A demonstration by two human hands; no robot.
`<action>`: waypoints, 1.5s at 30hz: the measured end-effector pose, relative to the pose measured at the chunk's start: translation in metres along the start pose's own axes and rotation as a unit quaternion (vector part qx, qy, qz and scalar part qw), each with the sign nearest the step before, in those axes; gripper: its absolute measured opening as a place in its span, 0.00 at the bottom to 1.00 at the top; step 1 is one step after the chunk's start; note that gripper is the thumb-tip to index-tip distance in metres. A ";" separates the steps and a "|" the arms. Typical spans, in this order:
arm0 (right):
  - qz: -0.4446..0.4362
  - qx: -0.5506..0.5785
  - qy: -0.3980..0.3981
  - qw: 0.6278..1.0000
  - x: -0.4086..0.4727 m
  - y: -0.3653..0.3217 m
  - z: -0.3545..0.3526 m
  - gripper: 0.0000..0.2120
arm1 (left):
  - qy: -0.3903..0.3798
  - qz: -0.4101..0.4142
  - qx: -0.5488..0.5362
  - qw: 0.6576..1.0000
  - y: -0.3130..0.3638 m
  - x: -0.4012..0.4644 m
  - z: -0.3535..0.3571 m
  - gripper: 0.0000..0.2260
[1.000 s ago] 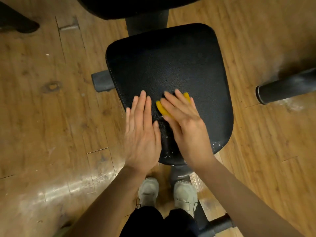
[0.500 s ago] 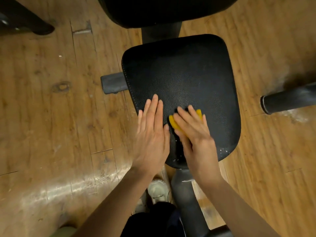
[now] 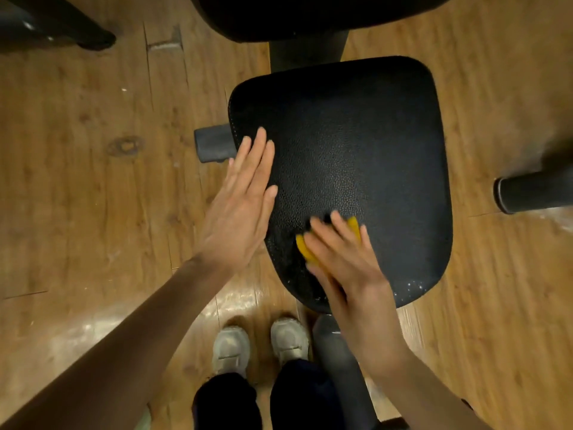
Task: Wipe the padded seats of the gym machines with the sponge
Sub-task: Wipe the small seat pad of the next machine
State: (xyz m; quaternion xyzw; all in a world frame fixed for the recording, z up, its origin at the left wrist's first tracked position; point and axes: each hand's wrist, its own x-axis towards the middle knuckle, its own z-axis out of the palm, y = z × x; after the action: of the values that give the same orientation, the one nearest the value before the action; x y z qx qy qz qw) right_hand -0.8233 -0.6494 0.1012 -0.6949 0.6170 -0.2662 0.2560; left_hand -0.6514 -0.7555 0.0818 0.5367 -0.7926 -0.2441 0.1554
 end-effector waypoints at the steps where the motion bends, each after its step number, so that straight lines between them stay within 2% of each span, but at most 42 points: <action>1: -0.012 0.003 -0.009 1.000 -0.014 0.001 -0.004 0.16 | -0.001 0.002 -0.004 1.000 0.000 0.000 0.000 0.24; 4: -0.009 0.009 -0.009 1.000 0.010 0.001 -0.002 0.16 | 0.000 -0.004 -0.016 1.000 0.000 0.000 0.000 0.24; 8: 0.061 -0.009 0.052 0.997 0.080 -0.013 0.020 0.16 | -0.004 0.002 -0.022 1.000 -0.001 0.001 -0.001 0.24; 15: 0.063 -0.015 0.027 0.997 -0.018 -0.031 0.015 0.16 | -0.022 0.063 -0.030 0.997 -0.032 0.003 -0.018 0.23; 21: 0.123 -0.020 0.111 0.986 0.077 -0.055 0.052 0.16 | -0.039 0.121 -0.040 0.991 -0.056 0.011 -0.021 0.23; 27: 0.113 -0.043 0.080 0.989 -0.016 -0.063 0.043 0.18 | -0.029 0.187 -0.036 0.981 -0.075 0.017 -0.021 0.23; 32: 0.125 -0.057 0.139 0.981 0.046 -0.071 0.068 0.18 | 0.005 0.199 -0.061 0.978 -0.078 0.018 -0.013 0.22; 34: 0.107 -0.055 0.129 0.984 0.055 -0.070 0.070 0.18 | 0.015 0.205 -0.067 0.976 -0.079 0.019 -0.011 0.22; 37: 0.084 -0.074 0.086 0.990 0.010 -0.066 0.060 0.19 | 0.028 0.221 -0.057 0.973 -0.084 0.020 -0.007 0.22; 40: 0.078 -0.106 0.093 0.987 -0.028 -0.066 0.055 0.19 | 0.047 0.236 -0.059 0.969 -0.087 0.024 -0.003 0.21; 45: 0.057 -0.074 0.107 0.990 0.028 -0.061 0.066 0.19 | 0.090 0.228 -0.096 0.965 -0.085 0.025 0.010 0.21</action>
State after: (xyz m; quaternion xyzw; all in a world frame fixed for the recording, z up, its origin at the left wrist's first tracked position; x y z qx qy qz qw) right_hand -0.7313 -0.6688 0.0969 -0.6433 0.6975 -0.2772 0.1512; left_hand -0.5995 -0.8023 0.0258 0.3440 -0.8495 -0.2279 0.3288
